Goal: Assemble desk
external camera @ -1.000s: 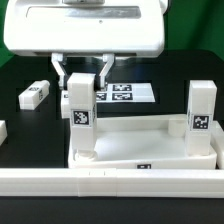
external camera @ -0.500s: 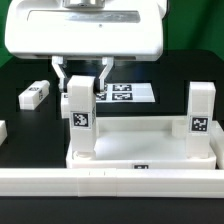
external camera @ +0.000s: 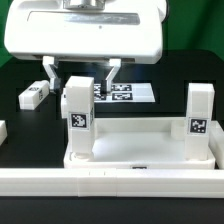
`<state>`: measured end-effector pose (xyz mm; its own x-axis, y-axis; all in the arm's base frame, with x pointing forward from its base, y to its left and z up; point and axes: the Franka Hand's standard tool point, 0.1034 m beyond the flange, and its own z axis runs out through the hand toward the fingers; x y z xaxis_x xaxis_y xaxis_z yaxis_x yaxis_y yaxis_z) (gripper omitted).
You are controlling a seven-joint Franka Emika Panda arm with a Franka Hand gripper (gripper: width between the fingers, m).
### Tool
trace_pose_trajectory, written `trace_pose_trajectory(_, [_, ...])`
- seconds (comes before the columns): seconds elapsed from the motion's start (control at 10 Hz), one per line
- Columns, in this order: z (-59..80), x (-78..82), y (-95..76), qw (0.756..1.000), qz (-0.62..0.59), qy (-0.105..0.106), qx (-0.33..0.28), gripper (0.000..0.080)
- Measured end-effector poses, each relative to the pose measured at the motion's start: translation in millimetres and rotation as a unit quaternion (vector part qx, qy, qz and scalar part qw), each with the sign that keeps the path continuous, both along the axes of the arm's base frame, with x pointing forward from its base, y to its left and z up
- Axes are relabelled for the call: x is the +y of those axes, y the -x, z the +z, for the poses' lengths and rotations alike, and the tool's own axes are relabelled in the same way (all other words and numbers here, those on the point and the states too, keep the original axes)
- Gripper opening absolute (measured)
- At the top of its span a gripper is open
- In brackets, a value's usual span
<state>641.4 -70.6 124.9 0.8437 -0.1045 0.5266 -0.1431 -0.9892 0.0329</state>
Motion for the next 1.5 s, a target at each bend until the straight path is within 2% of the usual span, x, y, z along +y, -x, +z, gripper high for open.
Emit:
trace_pose_trajectory(0.1, [-0.1,0.0,0.0,1.0,0.0,0.0,0.0,0.0585])
trace_pose_trajectory(0.2, [-0.3,0.4,-0.4,1.0,0.0,-0.001,0.003,0.0636])
trace_pose_trajectory(0.4, [0.6,-2.4,-0.4,1.0,-0.001,-0.001,0.003,0.0646])
trace_pose_trajectory(0.5, [3.8,-4.4,-0.6,1.0,-0.002,-0.001,0.004,0.0646])
trace_pose_trajectory(0.7, [20.0,-6.0,-1.7,1.0,-0.003,-0.012,0.014,0.0648])
trace_pose_trajectory(0.8, [22.4,-6.7,-1.6,1.0,-0.004,-0.014,0.018,0.0648])
trace_pose_trajectory(1.1, [14.6,-2.8,2.5,0.999,-0.002,-0.024,0.045,0.0648])
trace_pose_trajectory(1.2, [7.7,2.5,6.2,0.994,0.001,-0.047,0.102,0.0648])
trace_pose_trajectory(1.3, [10.2,4.9,1.2,0.988,0.003,-0.064,0.139,0.0648])
trace_pose_trajectory(1.5, [6.6,6.8,0.8,0.976,0.008,-0.084,0.199,0.0648])
